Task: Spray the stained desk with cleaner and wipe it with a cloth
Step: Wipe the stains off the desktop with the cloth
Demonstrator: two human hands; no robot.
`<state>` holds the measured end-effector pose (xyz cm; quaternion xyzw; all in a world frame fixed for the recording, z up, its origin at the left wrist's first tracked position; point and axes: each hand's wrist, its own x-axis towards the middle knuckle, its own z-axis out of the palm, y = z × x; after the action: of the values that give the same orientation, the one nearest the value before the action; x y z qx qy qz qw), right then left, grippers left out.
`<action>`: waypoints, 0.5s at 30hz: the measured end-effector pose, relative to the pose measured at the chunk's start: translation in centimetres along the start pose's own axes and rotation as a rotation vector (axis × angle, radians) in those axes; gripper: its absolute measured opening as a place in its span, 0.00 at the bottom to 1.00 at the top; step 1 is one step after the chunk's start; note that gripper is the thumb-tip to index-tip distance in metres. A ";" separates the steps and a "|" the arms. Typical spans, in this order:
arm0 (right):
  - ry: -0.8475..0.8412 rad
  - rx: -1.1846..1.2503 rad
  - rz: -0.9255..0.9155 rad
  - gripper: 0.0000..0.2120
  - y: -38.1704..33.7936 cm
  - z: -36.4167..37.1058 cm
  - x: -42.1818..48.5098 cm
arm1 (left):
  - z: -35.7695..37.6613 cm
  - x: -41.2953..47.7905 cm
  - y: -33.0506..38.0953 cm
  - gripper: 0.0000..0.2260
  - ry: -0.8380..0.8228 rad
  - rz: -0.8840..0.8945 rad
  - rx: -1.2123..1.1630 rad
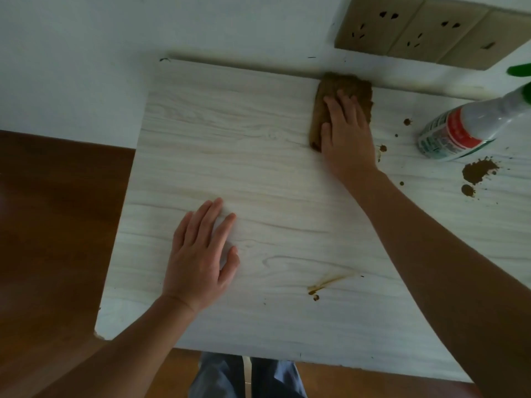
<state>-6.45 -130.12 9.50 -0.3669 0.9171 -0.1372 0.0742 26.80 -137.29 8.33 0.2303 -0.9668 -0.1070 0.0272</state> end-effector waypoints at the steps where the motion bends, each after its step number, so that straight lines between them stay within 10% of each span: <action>1: 0.007 0.005 0.015 0.26 0.0 0.0 0.4 | 0.0 0.0 0.0 0.25 0.005 0.000 -0.002; 15: -0.133 -0.039 -0.251 0.25 0.9 0.1 -8.5 | -0.2 0.1 0.0 0.26 -0.014 0.004 0.005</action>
<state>-0.92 -123.62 9.47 -0.4886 0.8594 -0.1031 0.1100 26.69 -137.36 8.58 0.2277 -0.9677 -0.1059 0.0200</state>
